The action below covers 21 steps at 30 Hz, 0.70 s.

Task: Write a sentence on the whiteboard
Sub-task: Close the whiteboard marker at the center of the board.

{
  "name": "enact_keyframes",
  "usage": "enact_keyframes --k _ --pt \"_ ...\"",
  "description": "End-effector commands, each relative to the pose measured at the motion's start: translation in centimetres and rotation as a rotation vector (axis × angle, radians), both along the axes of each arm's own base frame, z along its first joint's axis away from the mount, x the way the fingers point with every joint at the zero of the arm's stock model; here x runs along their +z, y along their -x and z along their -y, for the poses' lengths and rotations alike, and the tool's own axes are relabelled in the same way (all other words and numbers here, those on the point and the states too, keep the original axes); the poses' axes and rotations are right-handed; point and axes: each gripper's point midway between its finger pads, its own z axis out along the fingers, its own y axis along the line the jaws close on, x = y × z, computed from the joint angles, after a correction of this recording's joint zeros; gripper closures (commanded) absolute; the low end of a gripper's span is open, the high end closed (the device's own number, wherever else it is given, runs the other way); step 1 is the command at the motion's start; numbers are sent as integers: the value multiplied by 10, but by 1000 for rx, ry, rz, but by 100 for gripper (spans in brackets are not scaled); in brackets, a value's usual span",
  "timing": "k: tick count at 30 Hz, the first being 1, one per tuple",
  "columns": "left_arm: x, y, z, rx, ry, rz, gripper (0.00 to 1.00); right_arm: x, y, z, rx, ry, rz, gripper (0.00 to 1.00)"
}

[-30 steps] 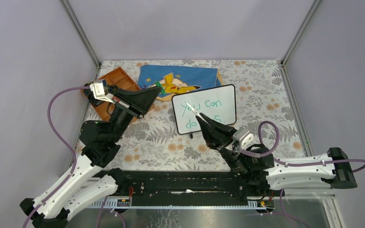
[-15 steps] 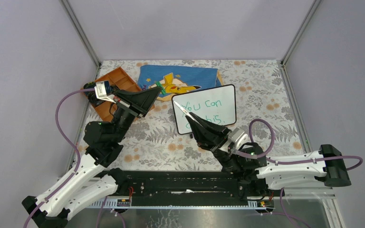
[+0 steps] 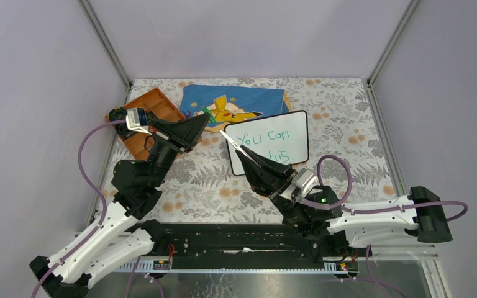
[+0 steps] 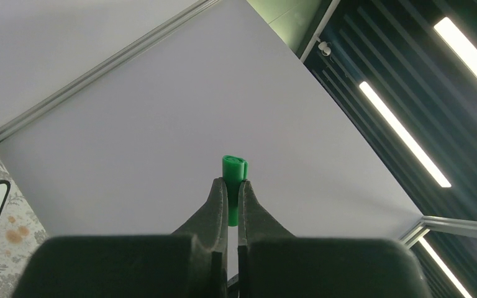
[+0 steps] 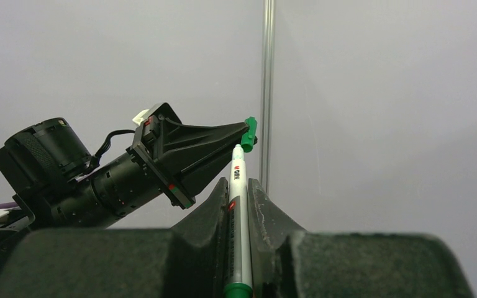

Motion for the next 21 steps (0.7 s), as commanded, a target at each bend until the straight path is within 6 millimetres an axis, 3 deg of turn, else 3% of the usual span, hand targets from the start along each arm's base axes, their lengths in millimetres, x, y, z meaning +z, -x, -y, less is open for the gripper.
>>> enact_keyframes --k 1,21 --pt "16 9 -11 -2 74 44 100 30 2 14 -5 -106 19 100" --pt "12 11 -6 -33 60 40 100 27 -6 14 -49 -105 -15 100"
